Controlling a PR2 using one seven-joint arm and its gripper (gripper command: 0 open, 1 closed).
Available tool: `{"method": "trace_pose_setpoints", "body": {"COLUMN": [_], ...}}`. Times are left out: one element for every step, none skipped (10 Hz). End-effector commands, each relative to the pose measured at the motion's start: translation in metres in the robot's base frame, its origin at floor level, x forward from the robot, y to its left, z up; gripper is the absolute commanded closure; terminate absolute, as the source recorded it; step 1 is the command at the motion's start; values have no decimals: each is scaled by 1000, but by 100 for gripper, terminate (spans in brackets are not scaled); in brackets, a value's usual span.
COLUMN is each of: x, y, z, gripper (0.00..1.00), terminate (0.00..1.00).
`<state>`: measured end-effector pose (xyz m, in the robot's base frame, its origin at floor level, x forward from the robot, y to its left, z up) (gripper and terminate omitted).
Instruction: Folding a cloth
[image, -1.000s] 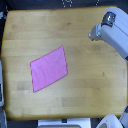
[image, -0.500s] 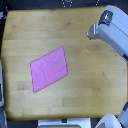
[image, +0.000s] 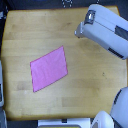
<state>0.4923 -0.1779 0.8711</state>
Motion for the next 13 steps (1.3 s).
{"method": "trace_pose_setpoints", "body": {"x": [-32, -40, -47, -56, -66, -67, -69, -70, -72, -77, -79, -82, -84], "y": [109, 119, 123, 127, 136, 141, 145, 147, 149, 148, 148, 150, 152], "z": [-34, -43, -50, -62, -72, -78, -86, -93, -100, -110, -115, -122, -129], "gripper": [0, 0, 0, 0, 0, 0, 0, 0, 0, 0, 0, 0, 0], "terminate": [0, 0, 0, 0, 0, 0, 0, 0, 0, 0, 0, 0, 0]}}
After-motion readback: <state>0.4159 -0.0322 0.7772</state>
